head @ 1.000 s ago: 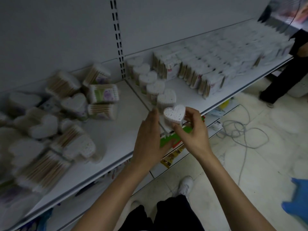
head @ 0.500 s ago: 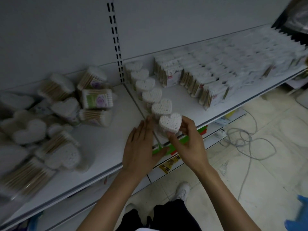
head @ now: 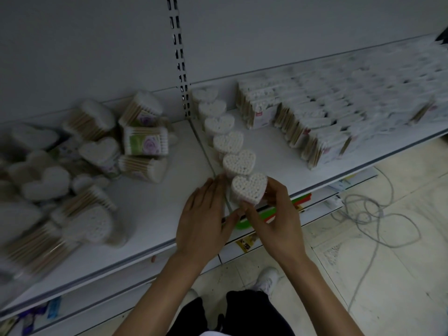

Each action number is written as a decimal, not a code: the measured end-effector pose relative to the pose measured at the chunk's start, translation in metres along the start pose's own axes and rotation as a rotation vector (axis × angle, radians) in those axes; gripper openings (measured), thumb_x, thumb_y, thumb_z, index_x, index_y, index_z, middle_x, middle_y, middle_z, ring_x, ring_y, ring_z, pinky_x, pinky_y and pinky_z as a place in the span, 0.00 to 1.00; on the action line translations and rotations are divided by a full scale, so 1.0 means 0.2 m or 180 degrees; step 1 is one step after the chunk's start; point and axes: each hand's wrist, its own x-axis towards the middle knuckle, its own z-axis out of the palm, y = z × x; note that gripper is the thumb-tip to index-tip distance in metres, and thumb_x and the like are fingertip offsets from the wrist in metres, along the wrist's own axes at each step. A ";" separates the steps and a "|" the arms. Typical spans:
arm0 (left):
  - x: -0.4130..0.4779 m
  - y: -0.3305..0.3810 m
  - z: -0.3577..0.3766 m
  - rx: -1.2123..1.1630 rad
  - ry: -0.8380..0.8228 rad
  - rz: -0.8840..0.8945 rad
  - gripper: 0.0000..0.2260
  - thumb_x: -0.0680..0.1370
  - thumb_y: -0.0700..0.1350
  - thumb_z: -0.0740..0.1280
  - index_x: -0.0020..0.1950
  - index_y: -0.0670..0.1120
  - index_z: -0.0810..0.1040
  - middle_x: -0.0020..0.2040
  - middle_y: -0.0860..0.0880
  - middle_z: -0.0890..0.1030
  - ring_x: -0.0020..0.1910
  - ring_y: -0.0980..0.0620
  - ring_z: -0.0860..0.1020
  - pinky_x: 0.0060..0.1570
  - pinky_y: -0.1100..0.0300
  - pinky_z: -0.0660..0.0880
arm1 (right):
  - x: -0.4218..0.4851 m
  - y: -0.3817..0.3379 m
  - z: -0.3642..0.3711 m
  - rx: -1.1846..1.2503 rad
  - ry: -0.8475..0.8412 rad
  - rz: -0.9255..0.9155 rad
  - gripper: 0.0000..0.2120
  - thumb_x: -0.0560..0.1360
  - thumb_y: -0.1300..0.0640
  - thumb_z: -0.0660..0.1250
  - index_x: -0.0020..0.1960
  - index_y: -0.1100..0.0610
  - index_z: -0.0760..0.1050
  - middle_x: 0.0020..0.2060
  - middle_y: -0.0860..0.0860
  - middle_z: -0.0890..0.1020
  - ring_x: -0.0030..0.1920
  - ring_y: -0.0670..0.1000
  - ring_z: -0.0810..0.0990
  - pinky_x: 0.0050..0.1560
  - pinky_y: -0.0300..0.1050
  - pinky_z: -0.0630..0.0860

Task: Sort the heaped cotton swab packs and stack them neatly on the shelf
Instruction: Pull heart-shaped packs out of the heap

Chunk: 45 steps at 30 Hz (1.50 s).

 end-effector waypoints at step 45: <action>-0.21 -0.08 -0.47 -0.1368 0.0940 -0.0790 0.28 0.77 0.54 0.65 0.75 0.49 0.62 0.68 0.51 0.70 0.65 0.58 0.67 0.62 0.70 0.62 | 0.56 -0.55 0.44 -0.0543 -0.0948 -0.1465 0.15 0.74 0.55 0.65 0.58 0.60 0.77 0.51 0.57 0.81 0.52 0.56 0.79 0.53 0.53 0.75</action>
